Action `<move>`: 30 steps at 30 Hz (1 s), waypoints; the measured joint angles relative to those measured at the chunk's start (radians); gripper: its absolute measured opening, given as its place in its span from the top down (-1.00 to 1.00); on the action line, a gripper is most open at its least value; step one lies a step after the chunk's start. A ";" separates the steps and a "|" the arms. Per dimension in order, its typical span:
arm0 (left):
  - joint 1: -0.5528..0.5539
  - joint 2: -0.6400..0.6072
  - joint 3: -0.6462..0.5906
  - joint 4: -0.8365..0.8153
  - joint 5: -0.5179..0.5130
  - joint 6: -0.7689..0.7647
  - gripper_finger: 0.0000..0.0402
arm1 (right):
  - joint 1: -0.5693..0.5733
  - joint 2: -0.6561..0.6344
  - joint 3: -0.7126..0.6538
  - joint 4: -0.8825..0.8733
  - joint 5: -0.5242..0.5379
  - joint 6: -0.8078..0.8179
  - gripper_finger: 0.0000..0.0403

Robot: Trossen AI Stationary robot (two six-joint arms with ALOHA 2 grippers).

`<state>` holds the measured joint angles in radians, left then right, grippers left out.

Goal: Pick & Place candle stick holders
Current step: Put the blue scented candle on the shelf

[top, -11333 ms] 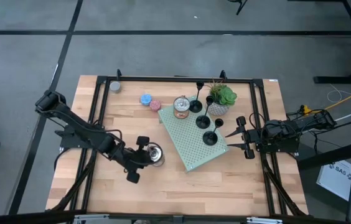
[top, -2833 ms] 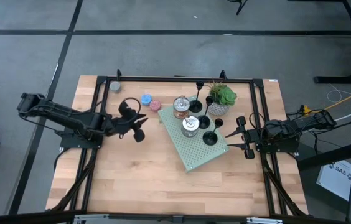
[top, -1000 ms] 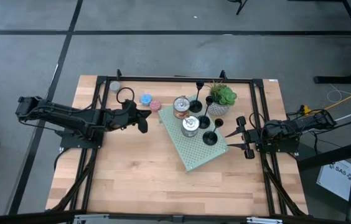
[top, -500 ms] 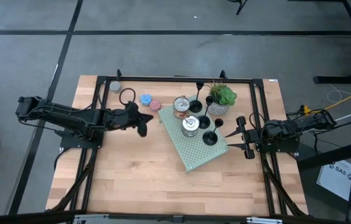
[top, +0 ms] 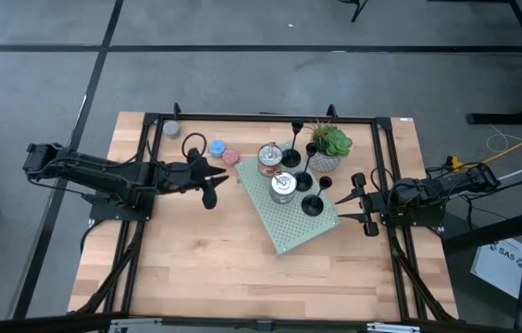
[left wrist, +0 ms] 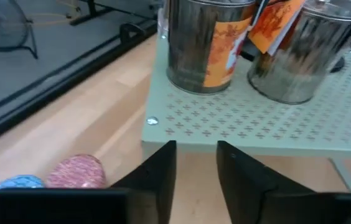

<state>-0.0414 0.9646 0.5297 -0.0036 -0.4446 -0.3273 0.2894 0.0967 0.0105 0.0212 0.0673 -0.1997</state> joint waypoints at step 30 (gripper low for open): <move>0.588 0.059 0.000 -0.251 0.304 0.422 -0.53 | 0.000 0.000 0.000 0.000 0.000 0.000 0.15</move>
<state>0.5469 1.0237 0.5301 -0.2545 -0.1402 0.0944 0.2897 0.0971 0.0101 0.0208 0.0673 -0.1994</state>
